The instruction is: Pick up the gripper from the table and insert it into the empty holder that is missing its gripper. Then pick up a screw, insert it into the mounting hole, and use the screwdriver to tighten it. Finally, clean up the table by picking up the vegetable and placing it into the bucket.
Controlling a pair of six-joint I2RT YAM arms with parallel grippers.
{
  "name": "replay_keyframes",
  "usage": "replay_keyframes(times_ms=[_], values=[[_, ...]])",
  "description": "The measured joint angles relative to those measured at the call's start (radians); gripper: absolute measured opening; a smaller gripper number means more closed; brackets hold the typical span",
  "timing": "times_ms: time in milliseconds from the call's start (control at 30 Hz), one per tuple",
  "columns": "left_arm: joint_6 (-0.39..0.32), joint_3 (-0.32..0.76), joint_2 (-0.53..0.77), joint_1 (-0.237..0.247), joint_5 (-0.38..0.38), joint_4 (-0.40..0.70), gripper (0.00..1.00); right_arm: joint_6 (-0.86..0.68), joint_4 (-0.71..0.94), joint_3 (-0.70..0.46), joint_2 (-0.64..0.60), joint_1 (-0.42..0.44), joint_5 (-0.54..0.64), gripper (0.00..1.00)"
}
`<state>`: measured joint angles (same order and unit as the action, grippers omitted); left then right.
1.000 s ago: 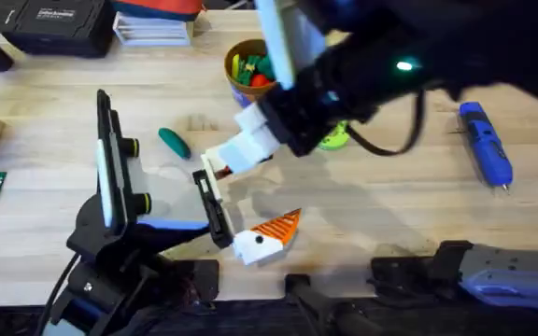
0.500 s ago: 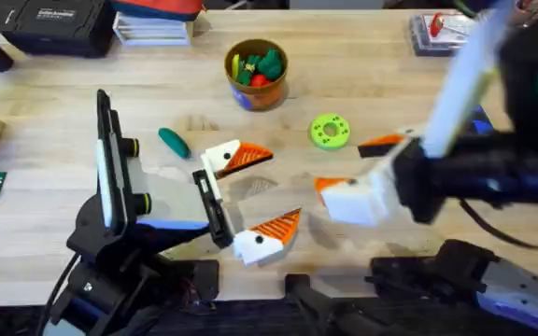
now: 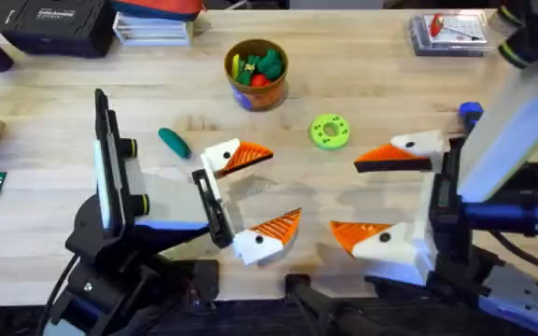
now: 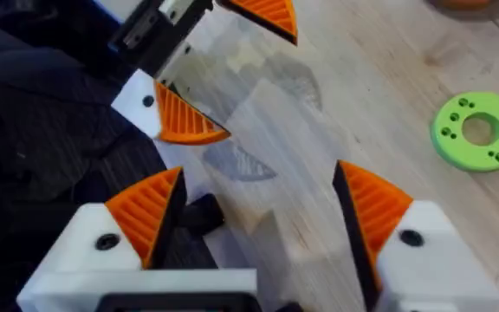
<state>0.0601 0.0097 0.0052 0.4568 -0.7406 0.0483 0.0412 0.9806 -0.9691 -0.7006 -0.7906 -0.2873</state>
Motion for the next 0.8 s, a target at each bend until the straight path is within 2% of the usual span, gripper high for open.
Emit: replay_keyframes(times_ms=[33,67,100,200,267,300,500,600,700,800], values=[[0.000,0.000,0.000,0.000,0.000,0.000,0.986,-0.005,0.000,0.000,-0.001,0.000,-0.002,0.992],[0.001,0.000,0.000,0.000,0.000,0.000,0.940,-0.008,0.000,0.000,-0.002,0.000,-0.004,0.992],[0.002,0.000,0.000,0.000,0.000,0.000,0.837,-0.011,0.000,0.000,-0.005,0.000,-0.006,0.992],[0.000,0.000,0.000,0.000,0.001,0.000,0.404,-0.016,0.000,0.000,-0.015,0.000,-0.007,0.992],[-0.001,0.000,0.000,0.000,0.001,0.000,0.078,-0.016,0.000,0.000,-0.018,0.000,-0.007,0.992],[-0.003,0.000,0.000,0.000,0.001,0.000,0.023,-0.016,0.000,0.000,-0.019,0.000,-0.007,0.992],[-0.003,-0.001,0.000,0.000,0.012,0.000,0.007,0.015,0.000,0.000,-0.021,0.004,0.000,0.992],[-0.003,-0.001,0.000,0.000,0.026,0.000,0.007,0.060,0.000,0.000,-0.034,0.035,0.026,0.992],[-0.003,-0.001,0.000,0.000,0.031,0.000,0.007,0.079,0.000,0.000,-0.063,0.117,0.040,0.993],[-0.003,-0.001,0.000,0.000,0.031,0.000,0.006,0.072,0.007,-0.001,-0.114,0.257,0.048,0.993]])
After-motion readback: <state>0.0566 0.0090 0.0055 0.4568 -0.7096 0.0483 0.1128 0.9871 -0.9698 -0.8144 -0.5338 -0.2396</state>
